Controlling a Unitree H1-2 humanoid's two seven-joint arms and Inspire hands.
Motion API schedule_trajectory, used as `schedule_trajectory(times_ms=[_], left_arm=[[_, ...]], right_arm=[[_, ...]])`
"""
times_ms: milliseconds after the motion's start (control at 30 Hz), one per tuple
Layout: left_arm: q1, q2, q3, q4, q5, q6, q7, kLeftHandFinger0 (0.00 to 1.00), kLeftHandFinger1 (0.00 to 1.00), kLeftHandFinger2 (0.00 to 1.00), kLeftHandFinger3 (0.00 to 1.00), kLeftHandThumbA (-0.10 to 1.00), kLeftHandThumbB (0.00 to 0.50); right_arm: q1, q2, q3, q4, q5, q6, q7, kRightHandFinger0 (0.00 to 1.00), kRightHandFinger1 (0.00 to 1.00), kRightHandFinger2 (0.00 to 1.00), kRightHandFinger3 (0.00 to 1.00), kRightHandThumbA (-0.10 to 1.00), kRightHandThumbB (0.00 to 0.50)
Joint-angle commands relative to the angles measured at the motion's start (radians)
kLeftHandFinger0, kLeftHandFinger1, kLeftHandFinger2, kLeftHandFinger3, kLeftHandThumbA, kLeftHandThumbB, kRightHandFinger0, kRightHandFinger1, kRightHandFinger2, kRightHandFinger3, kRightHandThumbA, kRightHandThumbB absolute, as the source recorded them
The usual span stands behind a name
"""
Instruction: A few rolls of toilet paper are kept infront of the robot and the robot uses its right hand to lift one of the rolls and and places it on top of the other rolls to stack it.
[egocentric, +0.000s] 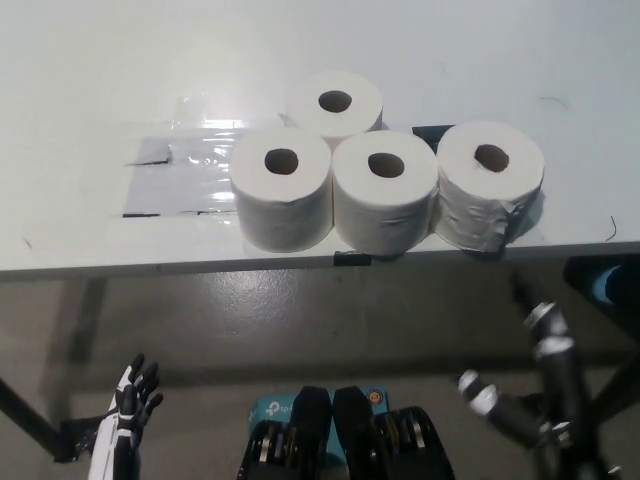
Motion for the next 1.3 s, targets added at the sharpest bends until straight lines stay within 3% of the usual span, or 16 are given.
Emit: schedule_trajectory(times_ms=[0, 33, 133, 267, 333, 400, 467, 500, 533, 600, 667, 767, 900, 1033, 1167, 1267], left_arm=[[-0.012, 0.003, 0.013, -0.063, -0.004, -0.034, 0.022, 1.0, 1.0, 1.0, 1.0, 1.0, 0.0], [-0.013, 0.007, 0.014, -0.06, -0.008, -0.038, 0.018, 1.0, 1.0, 1.0, 1.0, 1.0, 0.0], [-0.015, 0.014, 0.009, -0.059, 0.002, -0.04, 0.013, 1.0, 1.0, 1.0, 1.0, 1.0, 0.0], [-0.023, 0.012, 0.006, -0.058, -0.005, -0.036, 0.011, 1.0, 1.0, 1.0, 1.0, 1.0, 0.0], [-0.023, 0.014, 0.003, -0.054, 0.0, -0.039, 0.009, 1.0, 1.0, 1.0, 1.0, 1.0, 0.0], [-0.024, 0.014, 0.002, -0.051, -0.001, -0.041, 0.008, 1.0, 1.0, 1.0, 1.0, 1.0, 0.0], [-0.025, 0.017, 0.001, -0.047, -0.007, -0.046, 0.003, 1.0, 1.0, 1.0, 1.0, 1.0, 0.0], [-0.026, 0.019, 0.001, -0.044, -0.008, -0.049, 0.001, 1.0, 1.0, 1.0, 1.0, 1.0, 0.0], [-0.027, 0.022, 0.0, -0.043, -0.01, -0.048, -0.003, 1.0, 1.0, 1.0, 1.0, 1.0, 0.002], [-0.028, 0.026, -0.002, -0.042, -0.017, -0.047, -0.011, 1.0, 1.0, 1.0, 1.0, 1.0, 0.033], [-0.03, 0.031, 0.0, -0.043, -0.02, -0.048, -0.013, 1.0, 1.0, 1.0, 1.0, 1.0, 0.04], [-0.029, 0.03, -0.002, -0.041, -0.02, -0.052, -0.014, 1.0, 1.0, 1.0, 1.0, 1.0, 0.065], [-0.032, 0.035, -0.001, -0.045, -0.022, -0.05, -0.015, 1.0, 1.0, 1.0, 1.0, 1.0, 0.07], [-0.035, 0.036, -0.001, -0.045, -0.024, -0.043, -0.016, 1.0, 1.0, 1.0, 1.0, 1.0, 0.057], [-0.047, 0.043, 0.001, -0.04, -0.024, -0.041, -0.017, 1.0, 1.0, 1.0, 1.0, 1.0, 0.047], [-0.045, 0.04, 0.002, -0.047, -0.026, -0.038, -0.015, 1.0, 1.0, 1.0, 1.0, 1.0, 0.071]], right_arm=[[-0.143, -0.055, -0.114, -0.189, 0.033, 0.071, -0.019, 0.96, 1.0, 1.0, 1.0, 0.8, 0.176], [-0.19, -0.067, -0.138, -0.213, 0.067, 0.112, -0.016, 0.96, 1.0, 1.0, 1.0, 0.77, 0.193], [-0.271, -0.1, -0.192, -0.225, 0.095, 0.172, -0.011, 1.0, 1.0, 1.0, 1.0, 0.73, 0.156], [-0.411, -0.151, -0.24, -0.157, 0.118, 0.266, 0.009, 1.0, 1.0, 1.0, 1.0, 0.76, 0.195], [-0.509, -0.213, -0.244, -0.111, 0.1, 0.393, 0.057, 1.0, 1.0, 1.0, 1.0, 0.82, 0.21], [-0.607, -0.285, -0.228, -0.047, 0.098, 0.498, 0.118, 1.0, 1.0, 1.0, 1.0, 0.79, 0.218], [-0.696, -0.347, -0.2, 0.036, 0.082, 0.573, 0.177, 1.0, 1.0, 1.0, 1.0, 0.79, 0.256], [-0.751, -0.375, -0.177, 0.1, 0.083, 0.597, 0.213, 1.0, 1.0, 1.0, 1.0, 0.78, 0.275], [-0.812, -0.386, -0.161, 0.177, 0.127, 0.64, 0.256, 1.0, 1.0, 1.0, 1.0, 0.69, 0.312], [-0.896, -0.417, -0.113, 0.278, 0.148, 0.747, 0.343, 1.0, 1.0, 1.0, 1.0, 0.62, 0.304], [-0.967, -0.448, -0.041, 0.386, 0.092, 0.751, 0.41, 1.0, 1.0, 1.0, 1.0, 0.62, 0.29], [-1.067, -0.49, 0.089, 0.55, -0.03, 0.722, 0.491, 1.0, 1.0, 1.0, 1.0, 0.68, 0.343], [-1.19, -0.496, 0.192, 0.763, -0.04, 0.702, 0.589, 1.0, 1.0, 1.0, 1.0, 0.53, 0.324], [-1.291, -0.497, 0.289, 0.93, -0.065, 0.694, 0.704, 1.0, 1.0, 1.0, 1.0, 0.6, 0.343], [-1.377, -0.489, 0.375, 1.061, -0.083, 0.66, 0.801, 1.0, 1.0, 1.0, 1.0, 0.63, 0.408], [-1.4, -0.494, 0.412, 1.083, -0.069, 0.656, 0.869, 1.0, 1.0, 1.0, 1.0, 0.64, 0.4]])
